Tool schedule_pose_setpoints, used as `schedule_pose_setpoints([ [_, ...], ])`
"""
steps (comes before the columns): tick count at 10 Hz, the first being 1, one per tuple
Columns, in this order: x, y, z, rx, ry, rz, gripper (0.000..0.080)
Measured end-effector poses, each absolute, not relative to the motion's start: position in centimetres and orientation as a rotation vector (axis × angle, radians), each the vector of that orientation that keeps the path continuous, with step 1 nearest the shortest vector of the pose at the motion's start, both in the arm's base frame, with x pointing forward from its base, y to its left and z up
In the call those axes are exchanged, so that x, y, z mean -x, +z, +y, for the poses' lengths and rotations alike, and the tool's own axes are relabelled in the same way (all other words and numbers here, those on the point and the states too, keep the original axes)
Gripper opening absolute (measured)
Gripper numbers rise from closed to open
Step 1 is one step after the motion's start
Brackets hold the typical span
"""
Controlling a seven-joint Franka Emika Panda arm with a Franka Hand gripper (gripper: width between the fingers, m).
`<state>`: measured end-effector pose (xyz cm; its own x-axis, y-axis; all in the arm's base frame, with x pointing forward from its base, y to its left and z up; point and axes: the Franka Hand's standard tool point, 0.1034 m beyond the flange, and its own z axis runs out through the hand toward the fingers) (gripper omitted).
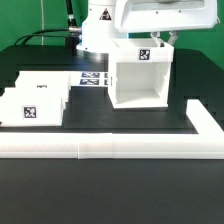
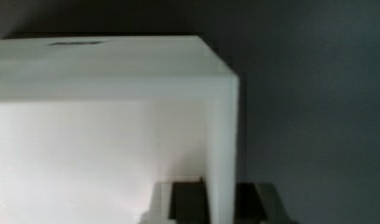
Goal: Assemble drawer
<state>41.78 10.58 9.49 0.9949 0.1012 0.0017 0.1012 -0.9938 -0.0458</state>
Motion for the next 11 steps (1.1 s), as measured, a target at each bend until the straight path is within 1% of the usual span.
schedule_pose_setpoints([
  [5, -42.0, 9.5, 10.4, 3.089, 0.002, -0.189, 0.0036],
  [7, -45.2, 9.6, 9.8, 3.077, -0.014, -0.237, 0.0037],
  [10, -51.0, 9.5, 9.0, 3.066, -0.094, -0.220, 0.0038],
  [11, -53.4, 9.6, 8.3, 3.064, -0.143, -0.190, 0.0038],
])
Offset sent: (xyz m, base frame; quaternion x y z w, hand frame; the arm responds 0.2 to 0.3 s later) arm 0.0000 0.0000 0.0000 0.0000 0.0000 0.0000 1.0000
